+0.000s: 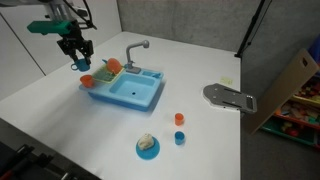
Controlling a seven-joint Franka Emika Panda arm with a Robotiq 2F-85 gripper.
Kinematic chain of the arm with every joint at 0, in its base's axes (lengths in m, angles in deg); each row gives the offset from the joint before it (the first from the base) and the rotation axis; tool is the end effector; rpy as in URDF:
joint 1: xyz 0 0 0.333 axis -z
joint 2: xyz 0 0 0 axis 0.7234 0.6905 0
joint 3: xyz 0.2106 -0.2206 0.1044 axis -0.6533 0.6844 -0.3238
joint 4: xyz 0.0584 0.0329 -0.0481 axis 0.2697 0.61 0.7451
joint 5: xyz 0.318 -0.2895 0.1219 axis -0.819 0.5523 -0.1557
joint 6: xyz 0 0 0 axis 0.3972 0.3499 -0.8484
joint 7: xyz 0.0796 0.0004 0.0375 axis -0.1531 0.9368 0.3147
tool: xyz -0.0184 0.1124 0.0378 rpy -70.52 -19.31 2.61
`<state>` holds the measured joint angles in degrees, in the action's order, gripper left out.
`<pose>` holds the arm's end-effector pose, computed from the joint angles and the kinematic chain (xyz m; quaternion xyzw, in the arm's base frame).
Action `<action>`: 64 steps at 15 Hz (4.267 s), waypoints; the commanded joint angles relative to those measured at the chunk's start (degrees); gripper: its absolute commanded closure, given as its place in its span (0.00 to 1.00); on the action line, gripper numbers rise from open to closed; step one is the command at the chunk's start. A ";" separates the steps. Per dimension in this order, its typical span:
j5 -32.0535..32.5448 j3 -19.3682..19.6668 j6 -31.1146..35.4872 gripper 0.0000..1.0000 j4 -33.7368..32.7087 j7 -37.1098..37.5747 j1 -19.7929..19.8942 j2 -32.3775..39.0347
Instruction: Remove blue cup from the sink and put it in the orange cup in front of the the dish drying rack
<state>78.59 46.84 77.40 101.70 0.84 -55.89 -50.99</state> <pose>0.6016 0.1540 0.2119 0.9926 0.1049 -0.0484 0.0366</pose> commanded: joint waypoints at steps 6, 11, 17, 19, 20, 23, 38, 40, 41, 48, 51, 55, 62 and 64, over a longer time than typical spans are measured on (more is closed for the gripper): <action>-0.64 -1.11 7.71 0.68 2.94 -4.05 0.28 0.31; -0.29 -1.36 8.55 0.68 3.76 -4.49 0.01 0.87; 0.41 -1.19 8.54 0.68 2.79 -4.05 -0.63 2.84; 0.82 -1.02 8.56 0.68 2.51 -3.70 -1.02 3.35; 0.88 -1.01 8.63 0.68 2.45 -3.69 -1.14 3.52; 1.38 -0.78 8.54 0.68 1.99 -3.37 -1.69 4.21; 3.38 0.02 8.80 0.68 -0.62 -3.07 -2.44 7.03; 3.48 0.07 8.83 0.68 -0.96 -3.09 -2.45 7.50; 3.43 0.07 8.81 0.68 -1.15 -3.14 -2.42 7.75; 3.28 0.07 8.88 0.68 -2.23 -3.36 -2.46 9.03; 3.32 0.09 8.89 0.68 -2.38 -3.33 -2.53 9.28; 3.25 0.09 8.86 0.68 -2.40 -3.34 -2.54 9.40; 3.19 0.13 8.91 0.68 -2.46 -3.36 -2.53 9.91; 3.19 0.17 8.83 0.65 -2.56 -3.35 -2.54 10.06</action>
<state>80.82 46.21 85.91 100.12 -2.25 -57.74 -41.50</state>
